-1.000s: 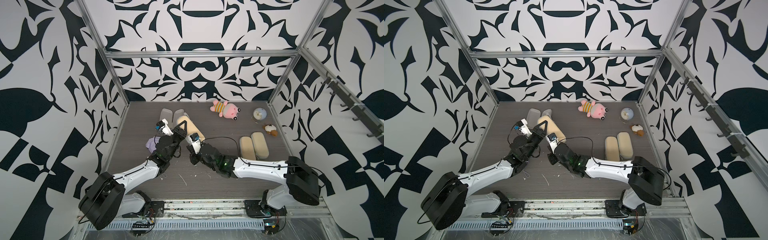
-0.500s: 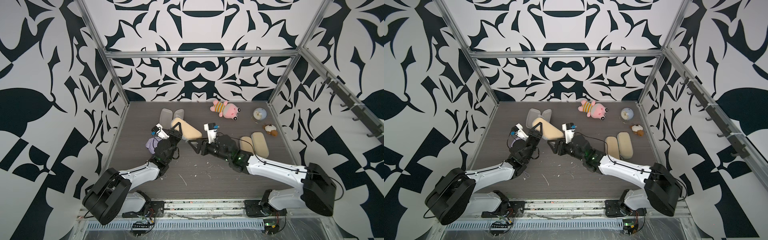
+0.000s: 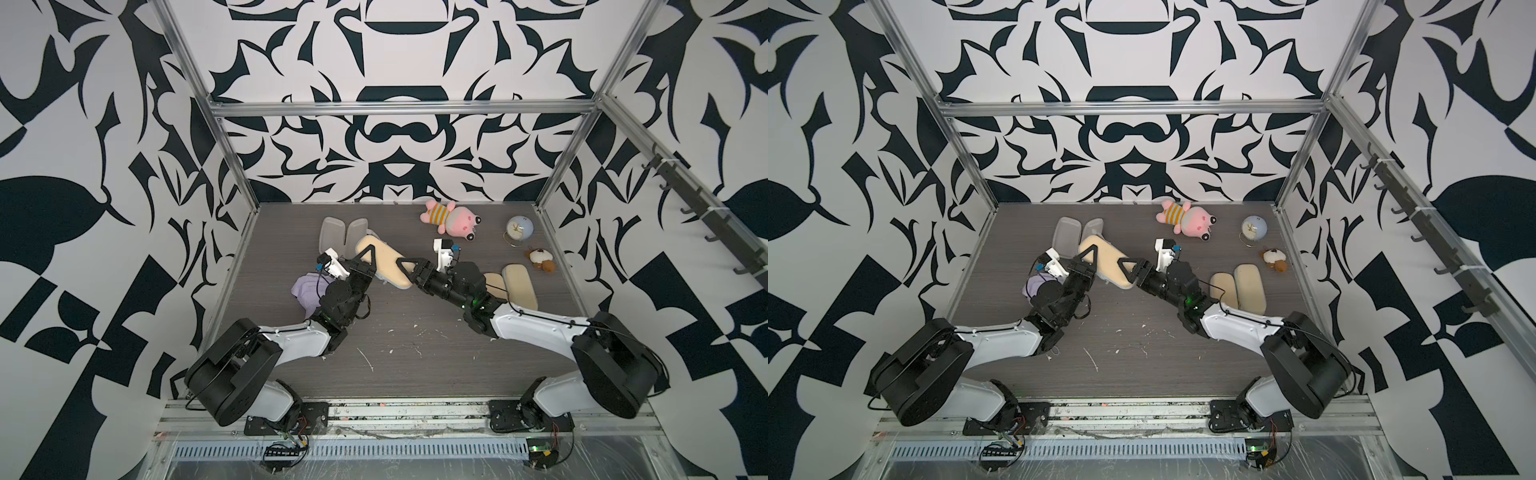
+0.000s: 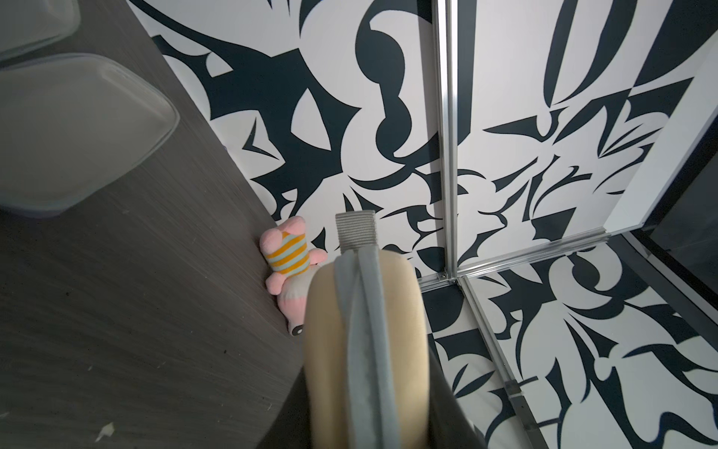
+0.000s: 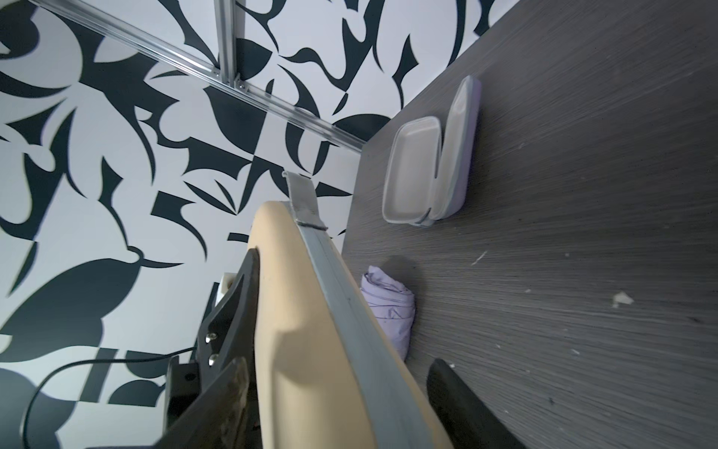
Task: Put umbrellas into zippered umbrella sleeves
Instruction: Adjust the umbrella sleeve.
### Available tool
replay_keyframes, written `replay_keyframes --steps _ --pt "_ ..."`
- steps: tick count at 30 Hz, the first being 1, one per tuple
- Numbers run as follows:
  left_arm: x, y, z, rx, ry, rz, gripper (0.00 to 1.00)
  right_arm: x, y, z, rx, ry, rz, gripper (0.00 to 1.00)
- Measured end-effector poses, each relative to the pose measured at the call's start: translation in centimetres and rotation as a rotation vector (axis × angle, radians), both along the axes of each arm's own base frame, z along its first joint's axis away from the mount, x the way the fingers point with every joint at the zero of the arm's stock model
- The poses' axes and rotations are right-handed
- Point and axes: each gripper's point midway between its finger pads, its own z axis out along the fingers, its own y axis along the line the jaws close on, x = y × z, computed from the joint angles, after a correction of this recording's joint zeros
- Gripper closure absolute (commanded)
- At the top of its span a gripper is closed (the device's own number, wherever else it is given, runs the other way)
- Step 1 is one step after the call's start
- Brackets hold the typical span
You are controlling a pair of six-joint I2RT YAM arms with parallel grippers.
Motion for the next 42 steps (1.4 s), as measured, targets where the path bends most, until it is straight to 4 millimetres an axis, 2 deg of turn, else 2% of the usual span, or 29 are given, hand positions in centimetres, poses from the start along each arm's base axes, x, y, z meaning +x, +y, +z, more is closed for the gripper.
replay_keyframes --steps 2,5,6,10,13,15,17,22,29,34,37,38,39,41,42 --pt "-0.1 -0.3 0.4 -0.008 -0.010 -0.012 0.69 0.2 0.6 0.5 0.044 -0.012 0.019 0.42" --pt "0.0 0.1 0.5 -0.014 -0.005 -0.011 0.53 0.3 0.8 1.0 0.092 -0.019 0.041 0.60" --pt "0.1 0.4 0.5 -0.010 0.008 -0.023 0.45 0.5 0.7 1.4 0.116 -0.017 0.045 0.66" --pt "-0.1 1.5 1.2 0.029 0.020 -0.150 0.28 0.8 -0.1 2.4 0.168 -0.014 0.080 0.77" --pt "0.0 5.0 2.0 0.083 0.030 -0.203 0.25 1.4 -1.5 2.3 0.169 0.012 0.102 0.80" --pt "0.0 6.7 1.8 0.135 0.066 -0.250 0.25 1.2 -2.4 2.0 0.152 0.044 0.136 0.81" --pt "-0.4 6.4 1.6 0.167 0.098 -0.348 0.25 0.8 -3.1 1.8 0.122 0.068 0.173 0.81" --pt "-2.7 3.1 0.9 0.192 0.160 -0.652 0.24 -2.2 -2.3 2.4 0.046 0.096 0.358 0.82" --pt "-5.2 0.9 -0.1 0.178 0.201 -0.864 0.31 -4.9 -1.5 3.3 0.031 0.109 0.540 0.82" --pt "-6.1 -1.6 -0.6 0.148 0.210 -0.958 0.48 -5.1 -1.1 2.3 0.028 0.163 0.601 0.81" --pt "-5.8 -2.4 -1.2 0.127 0.228 -0.979 0.72 -4.6 -1.5 1.9 0.032 0.190 0.614 0.70" --pt "-5.7 -2.6 -1.2 0.118 0.229 -0.987 0.79 -4.4 -1.7 1.8 0.032 0.194 0.610 0.59" --pt "-5.6 -2.7 -1.2 0.109 0.232 -0.998 0.82 -4.3 -1.8 1.7 0.031 0.199 0.607 0.46" --pt "-5.4 -2.7 -0.8 0.099 0.220 -1.014 0.86 -4.3 -2.0 1.2 0.018 0.214 0.601 0.33" --pt "-5.1 -2.4 -0.8 0.095 0.222 -1.008 0.88 -4.3 -2.2 1.1 0.009 0.214 0.597 0.31"
